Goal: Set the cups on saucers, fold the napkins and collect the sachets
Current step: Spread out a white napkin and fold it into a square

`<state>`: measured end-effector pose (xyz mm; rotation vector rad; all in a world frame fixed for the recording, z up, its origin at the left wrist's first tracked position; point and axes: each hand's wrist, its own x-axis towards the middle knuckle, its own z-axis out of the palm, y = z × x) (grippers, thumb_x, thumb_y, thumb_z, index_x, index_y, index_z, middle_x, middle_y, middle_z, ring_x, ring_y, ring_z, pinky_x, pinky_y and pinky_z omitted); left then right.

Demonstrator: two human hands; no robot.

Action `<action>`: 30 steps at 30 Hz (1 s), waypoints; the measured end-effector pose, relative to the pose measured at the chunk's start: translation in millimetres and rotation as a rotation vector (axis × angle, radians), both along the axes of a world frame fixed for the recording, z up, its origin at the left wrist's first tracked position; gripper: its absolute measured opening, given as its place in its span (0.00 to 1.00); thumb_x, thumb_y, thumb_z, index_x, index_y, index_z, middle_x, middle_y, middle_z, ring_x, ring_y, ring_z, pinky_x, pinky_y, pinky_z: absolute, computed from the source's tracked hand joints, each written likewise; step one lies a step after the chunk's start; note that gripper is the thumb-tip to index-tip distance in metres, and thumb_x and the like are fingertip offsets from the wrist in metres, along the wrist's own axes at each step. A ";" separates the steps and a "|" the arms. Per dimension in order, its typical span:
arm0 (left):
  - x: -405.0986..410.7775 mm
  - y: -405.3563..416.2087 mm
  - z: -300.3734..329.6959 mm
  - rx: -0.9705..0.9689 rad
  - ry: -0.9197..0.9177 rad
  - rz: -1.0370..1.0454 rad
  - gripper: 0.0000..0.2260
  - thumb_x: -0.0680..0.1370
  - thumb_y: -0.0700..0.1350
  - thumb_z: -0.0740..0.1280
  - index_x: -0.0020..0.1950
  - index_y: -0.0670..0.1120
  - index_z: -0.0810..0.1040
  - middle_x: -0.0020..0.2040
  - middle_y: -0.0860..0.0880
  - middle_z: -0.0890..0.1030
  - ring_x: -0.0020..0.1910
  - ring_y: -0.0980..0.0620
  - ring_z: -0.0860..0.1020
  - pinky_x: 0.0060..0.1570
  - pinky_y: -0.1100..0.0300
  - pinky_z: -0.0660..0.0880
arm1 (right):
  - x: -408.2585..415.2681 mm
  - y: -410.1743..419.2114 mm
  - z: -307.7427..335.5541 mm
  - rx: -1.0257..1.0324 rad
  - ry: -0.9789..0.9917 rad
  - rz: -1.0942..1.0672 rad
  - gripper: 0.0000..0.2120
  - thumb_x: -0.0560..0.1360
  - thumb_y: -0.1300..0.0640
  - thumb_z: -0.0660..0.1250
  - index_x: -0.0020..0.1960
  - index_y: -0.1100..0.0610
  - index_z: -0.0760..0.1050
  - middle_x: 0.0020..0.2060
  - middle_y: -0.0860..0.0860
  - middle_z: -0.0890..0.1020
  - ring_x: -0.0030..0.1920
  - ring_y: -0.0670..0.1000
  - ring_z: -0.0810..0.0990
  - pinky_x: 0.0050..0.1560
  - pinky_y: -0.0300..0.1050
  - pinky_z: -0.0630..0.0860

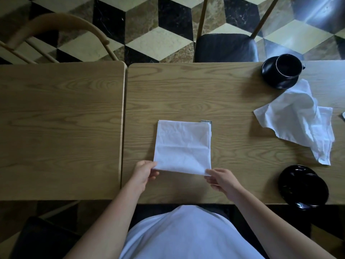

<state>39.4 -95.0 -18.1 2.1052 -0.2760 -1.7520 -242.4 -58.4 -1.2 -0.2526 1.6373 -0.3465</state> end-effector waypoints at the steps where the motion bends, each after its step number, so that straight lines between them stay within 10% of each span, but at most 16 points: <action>1: 0.1 4.3 -1.3 0.002 -0.025 -0.006 0.05 0.78 0.39 0.68 0.48 0.43 0.72 0.38 0.44 0.79 0.28 0.51 0.79 0.23 0.62 0.70 | -0.1 2.7 0.2 0.007 0.012 -0.001 0.07 0.75 0.55 0.72 0.47 0.59 0.83 0.37 0.52 0.86 0.35 0.47 0.81 0.34 0.38 0.76; 12: 4.2 -36.2 15.3 -0.257 0.084 -0.119 0.10 0.75 0.47 0.73 0.51 0.41 0.82 0.43 0.42 0.87 0.41 0.45 0.86 0.37 0.57 0.81 | 0.3 -57.0 25.1 -0.278 0.067 -0.105 0.04 0.76 0.60 0.68 0.47 0.58 0.82 0.39 0.53 0.87 0.36 0.47 0.83 0.34 0.38 0.77; 22: -0.9 -108.8 12.0 -0.300 -0.179 -0.405 0.04 0.75 0.43 0.71 0.41 0.45 0.81 0.29 0.49 0.79 0.21 0.58 0.74 0.21 0.67 0.68 | -3.4 -118.3 16.5 -0.286 0.247 0.061 0.03 0.74 0.60 0.71 0.44 0.59 0.81 0.36 0.53 0.83 0.32 0.46 0.79 0.36 0.40 0.77; 30: -10.2 -148.5 -4.4 -0.280 -0.208 -0.457 0.07 0.75 0.44 0.72 0.40 0.43 0.79 0.29 0.48 0.75 0.25 0.53 0.70 0.24 0.66 0.66 | -10.9 -152.0 -14.0 -0.256 0.455 0.174 0.07 0.70 0.51 0.72 0.36 0.53 0.81 0.30 0.51 0.81 0.30 0.51 0.78 0.39 0.52 0.80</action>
